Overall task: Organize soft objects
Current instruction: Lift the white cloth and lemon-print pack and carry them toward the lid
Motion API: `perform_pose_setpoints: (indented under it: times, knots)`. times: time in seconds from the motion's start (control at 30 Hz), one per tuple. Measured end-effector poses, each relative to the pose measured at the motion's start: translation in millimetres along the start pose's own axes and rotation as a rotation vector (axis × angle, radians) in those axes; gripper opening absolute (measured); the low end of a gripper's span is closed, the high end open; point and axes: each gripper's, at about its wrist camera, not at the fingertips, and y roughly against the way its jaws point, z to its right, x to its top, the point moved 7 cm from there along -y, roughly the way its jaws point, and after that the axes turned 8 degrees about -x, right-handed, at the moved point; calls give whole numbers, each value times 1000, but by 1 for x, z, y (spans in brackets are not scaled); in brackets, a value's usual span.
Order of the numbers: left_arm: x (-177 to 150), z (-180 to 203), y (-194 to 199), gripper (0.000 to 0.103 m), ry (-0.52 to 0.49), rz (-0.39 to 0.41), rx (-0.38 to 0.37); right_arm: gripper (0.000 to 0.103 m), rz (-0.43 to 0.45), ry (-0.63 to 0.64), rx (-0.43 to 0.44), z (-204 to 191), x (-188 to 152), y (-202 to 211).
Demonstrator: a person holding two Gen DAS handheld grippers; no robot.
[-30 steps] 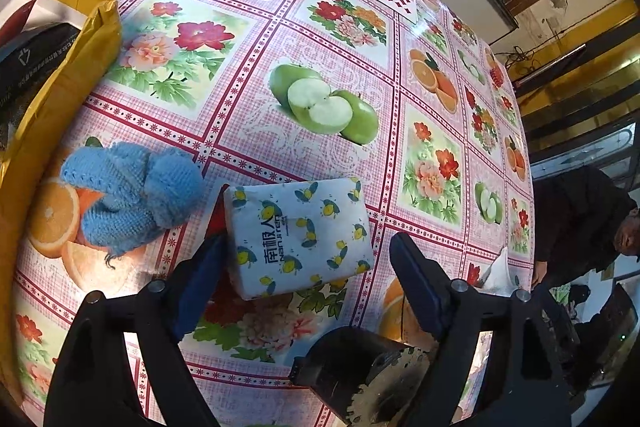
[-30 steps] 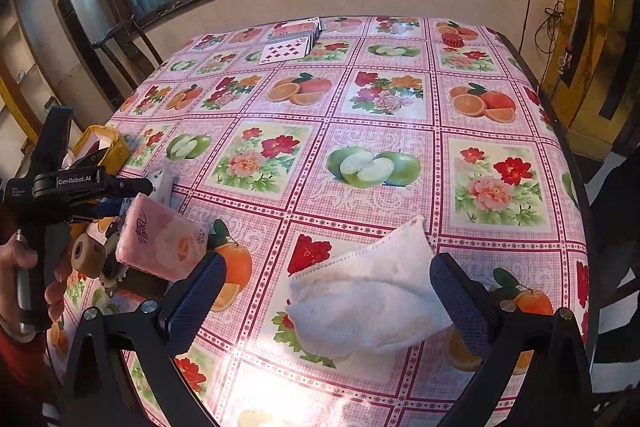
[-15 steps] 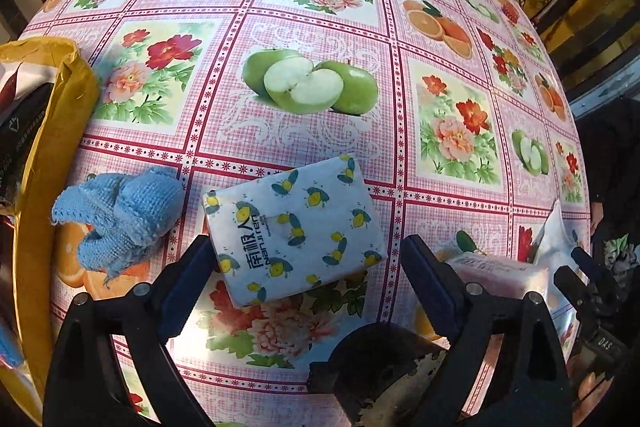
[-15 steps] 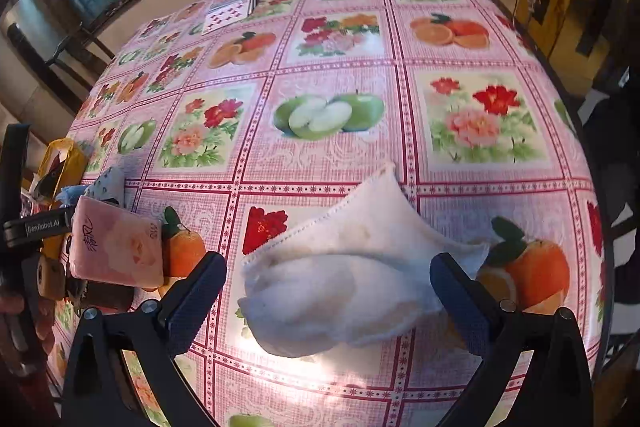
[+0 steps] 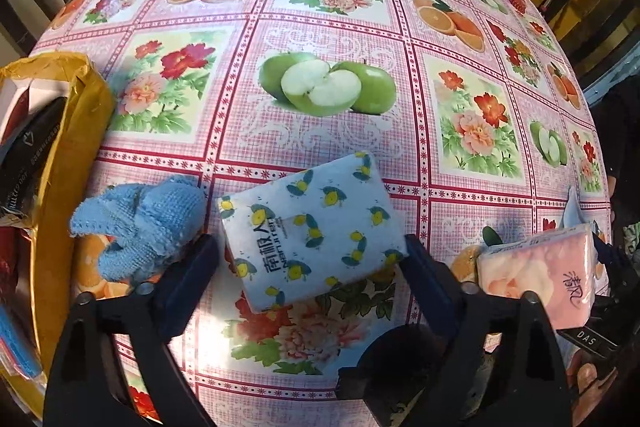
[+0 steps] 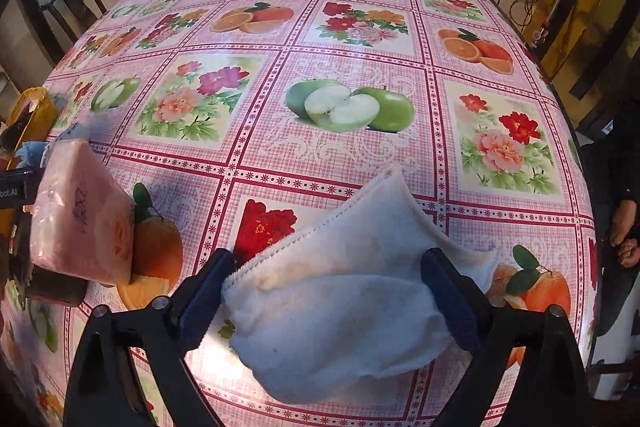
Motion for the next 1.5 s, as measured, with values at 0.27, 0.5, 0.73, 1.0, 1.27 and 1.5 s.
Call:
perform_pose_setpoints:
  times: [0.27, 0.5, 0.73, 1.0, 1.27, 1.5]
  knots:
    - [-8, -10, 11, 75, 8, 20, -56, 33, 23, -35, 80, 13, -7, 12]
    - [-19, -20, 16, 75, 33, 26, -63, 17, 14, -106, 197, 19, -16, 19]
    - [-27, -29, 22, 75, 48, 26, -73, 15, 34, -136, 247, 19, -25, 32]
    - [-31, -35, 26, 75, 49, 27, -72, 24, 46, -126, 256, 16, -26, 47]
    - [-34, -34, 23, 75, 49, 13, -67, 99, -34, -26, 130, 2, -39, 28]
    - [-37, -37, 25, 75, 49, 20, -69, 18, 6, 60, 30, -10, -38, 34]
